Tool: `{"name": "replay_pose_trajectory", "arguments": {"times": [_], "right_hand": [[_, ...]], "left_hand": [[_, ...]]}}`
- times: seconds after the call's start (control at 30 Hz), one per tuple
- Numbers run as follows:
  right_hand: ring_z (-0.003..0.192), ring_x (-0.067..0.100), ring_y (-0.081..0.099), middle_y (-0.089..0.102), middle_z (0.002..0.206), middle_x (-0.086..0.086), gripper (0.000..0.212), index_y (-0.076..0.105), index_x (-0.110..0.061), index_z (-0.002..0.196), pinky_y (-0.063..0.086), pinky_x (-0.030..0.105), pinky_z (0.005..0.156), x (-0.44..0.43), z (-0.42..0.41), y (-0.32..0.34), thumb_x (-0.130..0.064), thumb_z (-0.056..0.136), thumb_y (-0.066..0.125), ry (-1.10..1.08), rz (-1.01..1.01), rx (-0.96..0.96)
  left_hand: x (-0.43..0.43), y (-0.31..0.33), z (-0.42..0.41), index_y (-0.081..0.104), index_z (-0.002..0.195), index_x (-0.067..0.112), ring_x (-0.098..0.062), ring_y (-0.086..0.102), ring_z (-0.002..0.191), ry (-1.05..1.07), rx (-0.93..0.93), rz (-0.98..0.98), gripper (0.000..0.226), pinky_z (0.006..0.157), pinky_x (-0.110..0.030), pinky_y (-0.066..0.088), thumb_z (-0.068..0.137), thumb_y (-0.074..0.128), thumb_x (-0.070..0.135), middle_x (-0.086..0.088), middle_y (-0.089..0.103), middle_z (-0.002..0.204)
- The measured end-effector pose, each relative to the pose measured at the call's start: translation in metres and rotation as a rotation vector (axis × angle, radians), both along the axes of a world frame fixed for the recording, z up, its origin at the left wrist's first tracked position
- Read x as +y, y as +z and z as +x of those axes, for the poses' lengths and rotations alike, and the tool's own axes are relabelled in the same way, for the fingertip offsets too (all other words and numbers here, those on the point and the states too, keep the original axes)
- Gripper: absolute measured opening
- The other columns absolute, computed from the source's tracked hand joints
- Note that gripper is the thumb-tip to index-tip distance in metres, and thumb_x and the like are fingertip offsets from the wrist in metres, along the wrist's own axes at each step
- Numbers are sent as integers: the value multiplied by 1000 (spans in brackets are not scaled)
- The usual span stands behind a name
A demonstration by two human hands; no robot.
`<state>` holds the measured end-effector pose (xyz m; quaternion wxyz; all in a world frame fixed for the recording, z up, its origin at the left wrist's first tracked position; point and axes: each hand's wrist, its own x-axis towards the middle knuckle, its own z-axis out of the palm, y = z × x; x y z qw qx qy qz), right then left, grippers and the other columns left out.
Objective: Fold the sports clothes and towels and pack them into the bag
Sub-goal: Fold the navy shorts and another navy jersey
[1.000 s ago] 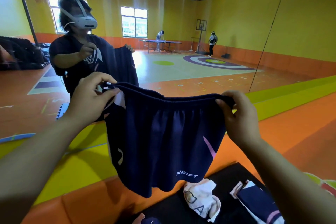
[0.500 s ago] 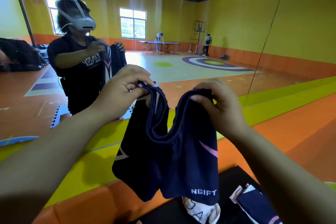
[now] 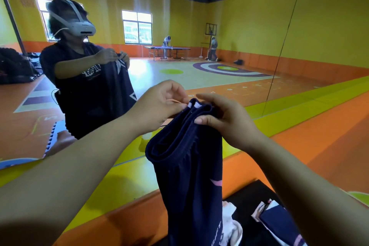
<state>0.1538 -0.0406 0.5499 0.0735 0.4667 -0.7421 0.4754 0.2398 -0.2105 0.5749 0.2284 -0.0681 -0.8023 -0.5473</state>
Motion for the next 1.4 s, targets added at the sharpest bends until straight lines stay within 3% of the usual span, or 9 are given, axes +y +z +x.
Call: {"name": "replay_pose_trajectory", "arguments": {"times": [0.13,0.23,0.37,0.67,0.83,0.93,1.07,1.23,1.4], "right_hand": [[80,-4,58,63,88,-18,26,60,-29,99,46,15,75,3,2,-4,-26,77,76,-106,-6,31],[84,18,65,67,88,-2,26,61,-19,97,53,40,79,10,-2,-7,-28,78,75,-178,-95,-67],[83,30,65,68,88,7,24,61,-13,94,54,50,75,22,-4,-11,-27,79,74,-231,-160,-130],[69,4,56,62,80,-2,13,59,-15,88,49,25,63,61,-4,-34,-23,83,69,-353,-237,-241],[71,3,56,62,79,-8,9,59,-19,86,49,26,68,95,-10,-52,-21,85,68,-442,-292,-308],[66,-2,55,60,79,-6,9,59,-14,89,47,18,62,113,-11,-61,-19,86,66,-471,-318,-324],[63,-2,54,60,81,0,14,58,-10,94,46,14,58,133,-16,-71,-16,85,67,-462,-295,-366],[85,16,63,60,107,11,45,55,-26,108,55,33,77,171,-32,-77,-14,71,78,-310,-154,-494],[85,2,65,60,104,-12,74,51,-47,115,55,21,72,201,-47,-71,-4,64,84,-278,204,-413]], "left_hand": [[-7,-13,-2,59,88,19,-12,59,72,31,-28,-77,14,77,-36,50,86,64,6,4,67,86],[-18,-33,1,56,91,28,-18,59,72,16,-28,-107,24,71,-25,49,75,74,32,5,64,101],[-26,-57,1,54,89,40,-20,62,82,-58,-123,-270,40,78,-38,53,57,75,53,9,58,106],[0,-68,-30,58,91,47,-6,61,72,-152,-179,-394,45,67,-20,42,51,75,57,19,60,105],[29,-79,-47,52,81,40,1,54,60,-185,-88,-443,35,54,-9,40,65,83,37,27,57,87],[42,-87,-59,53,79,44,0,55,76,-182,-11,-555,29,65,-12,42,64,74,57,20,56,87],[58,-94,-75,59,80,38,6,49,85,-234,-26,-706,36,73,-6,36,63,54,69,18,51,91],[74,-92,-104,65,80,28,2,51,84,-267,-1,-758,44,73,-13,39,64,55,68,12,56,90],[99,-86,-134,64,82,19,-4,52,85,-331,55,-802,43,72,-16,39,71,55,59,9,60,93]]}}
